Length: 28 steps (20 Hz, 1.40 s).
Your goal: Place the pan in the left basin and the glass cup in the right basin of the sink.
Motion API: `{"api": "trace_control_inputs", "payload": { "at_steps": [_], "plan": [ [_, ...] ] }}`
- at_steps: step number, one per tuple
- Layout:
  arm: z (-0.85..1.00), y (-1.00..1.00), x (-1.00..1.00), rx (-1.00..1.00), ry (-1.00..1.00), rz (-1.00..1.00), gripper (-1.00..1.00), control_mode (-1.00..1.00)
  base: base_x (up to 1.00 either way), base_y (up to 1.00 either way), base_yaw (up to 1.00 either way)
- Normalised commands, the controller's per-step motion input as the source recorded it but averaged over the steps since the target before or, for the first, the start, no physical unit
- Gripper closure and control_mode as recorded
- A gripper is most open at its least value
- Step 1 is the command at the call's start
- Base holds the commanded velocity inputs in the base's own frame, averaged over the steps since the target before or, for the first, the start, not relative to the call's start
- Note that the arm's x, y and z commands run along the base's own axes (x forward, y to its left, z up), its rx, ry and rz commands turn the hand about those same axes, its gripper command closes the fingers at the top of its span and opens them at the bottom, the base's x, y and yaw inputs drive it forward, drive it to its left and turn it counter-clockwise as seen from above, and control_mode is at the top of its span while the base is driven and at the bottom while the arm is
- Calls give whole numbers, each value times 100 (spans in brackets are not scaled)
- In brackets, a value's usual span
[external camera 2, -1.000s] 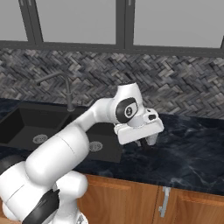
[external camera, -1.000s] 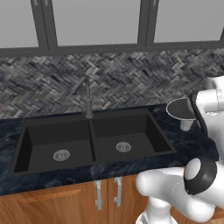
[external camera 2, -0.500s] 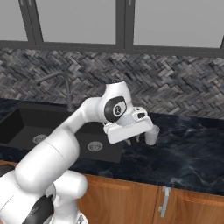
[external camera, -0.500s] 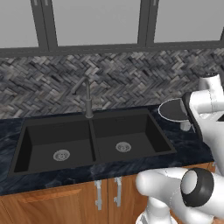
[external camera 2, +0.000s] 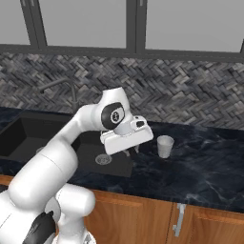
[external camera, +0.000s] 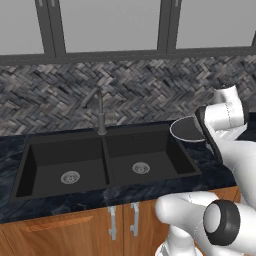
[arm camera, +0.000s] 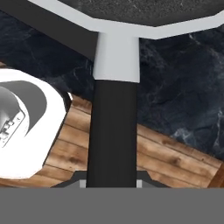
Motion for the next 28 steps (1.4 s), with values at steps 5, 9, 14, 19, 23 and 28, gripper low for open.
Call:
{"api": "trace_control_inputs", "payload": {
  "at_steps": [5, 9, 14, 19, 23, 28],
  "plan": [
    [-1, 30, 7, 7, 0, 0, 100, -100, 0, 0, 0],
    [-5, 33, 6, 8, -2, 0, 100, -100, 0, 0, 0],
    [-4, 30, 7, 10, 0, 0, 100, -100, 0, 0, 0],
    [-3, 33, 11, 2, 0, 3, 100, -100, 0, 0, 0],
    [-3, 27, 6, 2, 0, 5, 100, -100, 0, 0, 0],
    [-4, 27, 7, 1, 0, 5, 100, -100, 0, 0, 0]
  ]
}}
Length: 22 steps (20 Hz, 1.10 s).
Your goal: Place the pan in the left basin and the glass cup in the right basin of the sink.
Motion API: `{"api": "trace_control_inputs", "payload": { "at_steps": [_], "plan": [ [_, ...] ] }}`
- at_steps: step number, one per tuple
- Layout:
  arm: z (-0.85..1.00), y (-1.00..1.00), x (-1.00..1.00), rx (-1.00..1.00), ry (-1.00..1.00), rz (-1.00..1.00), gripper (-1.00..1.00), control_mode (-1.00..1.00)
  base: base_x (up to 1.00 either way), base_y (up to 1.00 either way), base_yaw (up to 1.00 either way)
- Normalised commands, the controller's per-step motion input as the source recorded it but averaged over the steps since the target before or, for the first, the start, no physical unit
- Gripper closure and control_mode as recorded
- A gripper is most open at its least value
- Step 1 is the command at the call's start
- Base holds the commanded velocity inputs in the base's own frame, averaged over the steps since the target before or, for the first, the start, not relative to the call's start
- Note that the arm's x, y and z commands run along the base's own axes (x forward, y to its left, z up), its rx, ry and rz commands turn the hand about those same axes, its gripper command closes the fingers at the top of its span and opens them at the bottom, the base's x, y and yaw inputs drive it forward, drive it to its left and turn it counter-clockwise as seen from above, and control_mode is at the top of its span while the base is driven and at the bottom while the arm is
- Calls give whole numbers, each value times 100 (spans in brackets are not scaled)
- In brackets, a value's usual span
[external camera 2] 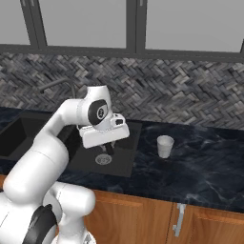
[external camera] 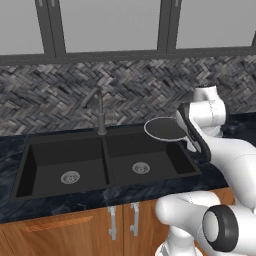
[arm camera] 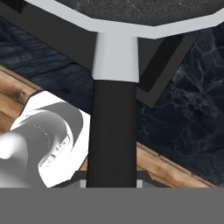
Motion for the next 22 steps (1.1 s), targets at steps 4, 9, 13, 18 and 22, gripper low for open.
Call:
{"api": "trace_control_inputs", "payload": {
  "at_steps": [4, 9, 13, 18, 22],
  "plan": [
    [-7, 32, 6, 2, 0, 6, 100, -100, 0, 0, 0],
    [-7, 27, 13, 2, 0, 5, 100, -100, 0, 0, 0],
    [-3, 29, 21, 4, 0, 5, 100, -100, 0, 0, 0],
    [-3, 29, 9, 3, 0, 7, 100, -100, 0, 0, 0],
    [-11, 36, 0, 5, 2, 6, 100, -100, 0, 0, 0]
  ]
}}
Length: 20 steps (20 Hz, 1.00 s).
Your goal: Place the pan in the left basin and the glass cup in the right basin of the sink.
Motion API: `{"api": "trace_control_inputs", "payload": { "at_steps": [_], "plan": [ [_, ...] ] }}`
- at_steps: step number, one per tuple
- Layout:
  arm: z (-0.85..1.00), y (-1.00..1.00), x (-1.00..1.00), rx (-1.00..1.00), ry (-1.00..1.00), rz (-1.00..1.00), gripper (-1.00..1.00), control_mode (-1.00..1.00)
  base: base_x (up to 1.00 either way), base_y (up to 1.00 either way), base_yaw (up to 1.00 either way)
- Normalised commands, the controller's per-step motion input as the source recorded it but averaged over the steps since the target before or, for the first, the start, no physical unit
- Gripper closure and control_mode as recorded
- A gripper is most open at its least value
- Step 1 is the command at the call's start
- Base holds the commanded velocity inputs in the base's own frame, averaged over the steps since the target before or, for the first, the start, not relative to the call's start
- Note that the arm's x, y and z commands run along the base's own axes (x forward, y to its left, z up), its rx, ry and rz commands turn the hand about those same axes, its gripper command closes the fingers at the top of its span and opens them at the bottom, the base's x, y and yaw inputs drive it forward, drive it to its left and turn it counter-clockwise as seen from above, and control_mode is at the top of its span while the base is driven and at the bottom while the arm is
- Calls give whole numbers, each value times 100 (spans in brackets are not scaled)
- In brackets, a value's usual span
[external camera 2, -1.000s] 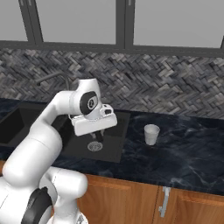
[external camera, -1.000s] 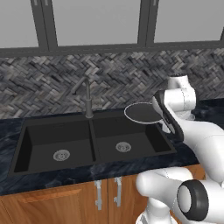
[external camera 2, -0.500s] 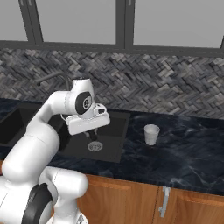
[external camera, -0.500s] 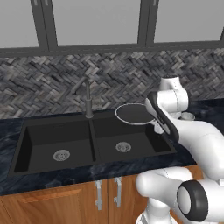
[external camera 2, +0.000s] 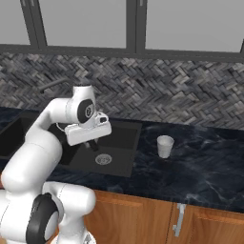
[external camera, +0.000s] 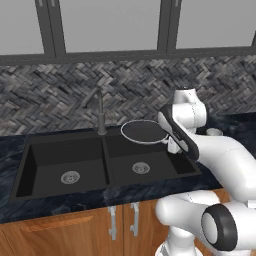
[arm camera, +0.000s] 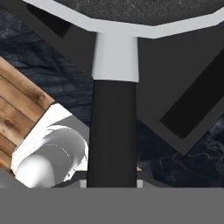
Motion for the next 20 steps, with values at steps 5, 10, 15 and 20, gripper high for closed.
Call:
{"api": "trace_control_inputs", "payload": {
  "at_steps": [5, 10, 15, 20],
  "plan": [
    [-11, 36, 0, 1, 1, 9, 100, -100, 0, 0, 0],
    [-14, 40, 0, 1, 3, 5, 100, -100, 0, 0, 0],
    [-12, 45, 0, 3, 9, 0, 100, -100, 0, 0, 0],
    [-8, 48, 0, 4, 3, 0, 100, -100, 0, 0, 0]
  ]
}}
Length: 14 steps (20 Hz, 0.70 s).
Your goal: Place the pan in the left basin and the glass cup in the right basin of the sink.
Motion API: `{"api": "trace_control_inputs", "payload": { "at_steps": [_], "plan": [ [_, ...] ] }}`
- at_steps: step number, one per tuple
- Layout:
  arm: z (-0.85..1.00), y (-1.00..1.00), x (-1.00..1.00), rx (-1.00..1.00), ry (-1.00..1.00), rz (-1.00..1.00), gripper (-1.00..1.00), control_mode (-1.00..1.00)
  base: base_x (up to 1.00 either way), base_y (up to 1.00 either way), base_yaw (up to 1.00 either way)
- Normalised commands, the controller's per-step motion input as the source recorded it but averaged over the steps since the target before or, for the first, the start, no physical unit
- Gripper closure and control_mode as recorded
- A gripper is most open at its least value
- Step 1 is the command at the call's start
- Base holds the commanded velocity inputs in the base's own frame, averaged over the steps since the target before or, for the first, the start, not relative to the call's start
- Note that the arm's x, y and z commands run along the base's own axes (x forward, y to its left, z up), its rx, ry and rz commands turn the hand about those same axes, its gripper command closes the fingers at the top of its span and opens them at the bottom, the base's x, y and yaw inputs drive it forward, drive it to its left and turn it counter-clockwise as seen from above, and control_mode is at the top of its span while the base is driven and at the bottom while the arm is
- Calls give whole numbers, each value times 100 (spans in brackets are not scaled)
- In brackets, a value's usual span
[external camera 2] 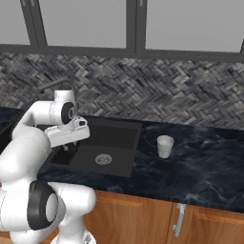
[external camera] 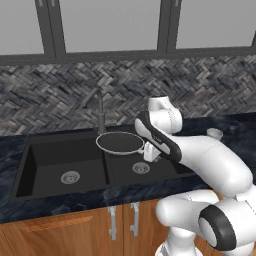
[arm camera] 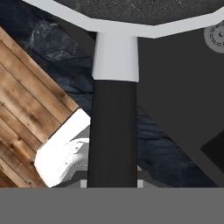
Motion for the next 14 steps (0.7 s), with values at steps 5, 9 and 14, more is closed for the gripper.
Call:
{"api": "trace_control_inputs", "payload": {
  "at_steps": [5, 9, 14],
  "plan": [
    [-9, 59, 2, 0, 1, 0, 100, -100, 0, 0, 0],
    [-10, 54, 3, 0, 5, -3, 100, -100, 0, 0, 0],
    [-10, 53, 5, 0, 0, -12, 100, -100, 0, 0, 0]
  ]
}}
